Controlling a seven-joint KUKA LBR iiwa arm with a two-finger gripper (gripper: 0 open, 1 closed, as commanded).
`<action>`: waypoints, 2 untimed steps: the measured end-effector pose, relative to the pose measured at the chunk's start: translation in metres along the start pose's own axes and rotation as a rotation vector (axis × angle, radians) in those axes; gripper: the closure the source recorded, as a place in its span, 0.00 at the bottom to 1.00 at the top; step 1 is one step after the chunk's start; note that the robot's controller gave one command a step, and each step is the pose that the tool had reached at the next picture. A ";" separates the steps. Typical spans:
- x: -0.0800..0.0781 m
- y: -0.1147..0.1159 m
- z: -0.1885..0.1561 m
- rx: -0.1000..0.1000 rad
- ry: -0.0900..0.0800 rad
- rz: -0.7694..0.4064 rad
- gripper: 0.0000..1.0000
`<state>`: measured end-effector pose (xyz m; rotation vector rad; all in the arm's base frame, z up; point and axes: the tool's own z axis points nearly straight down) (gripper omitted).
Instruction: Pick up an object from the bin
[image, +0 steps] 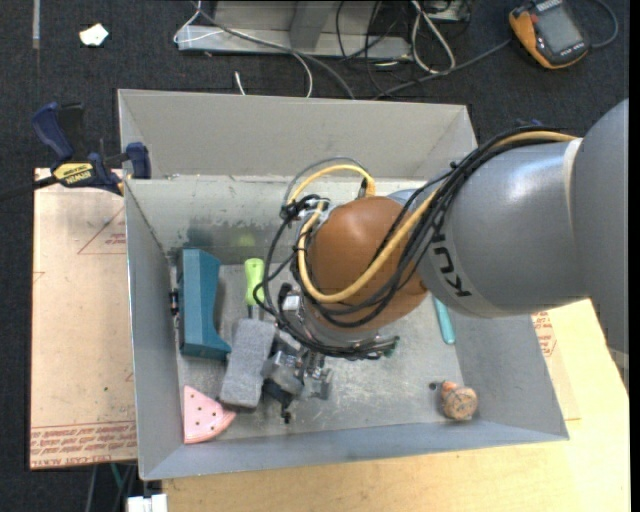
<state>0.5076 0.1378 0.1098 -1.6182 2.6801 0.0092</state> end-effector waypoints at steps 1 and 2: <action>-0.002 -0.002 -0.053 0.005 -0.004 0.000 1.00; -0.003 -0.001 -0.105 0.003 -0.005 0.002 1.00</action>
Offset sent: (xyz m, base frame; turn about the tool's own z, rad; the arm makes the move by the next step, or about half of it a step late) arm 0.0016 0.0006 0.1301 -0.0003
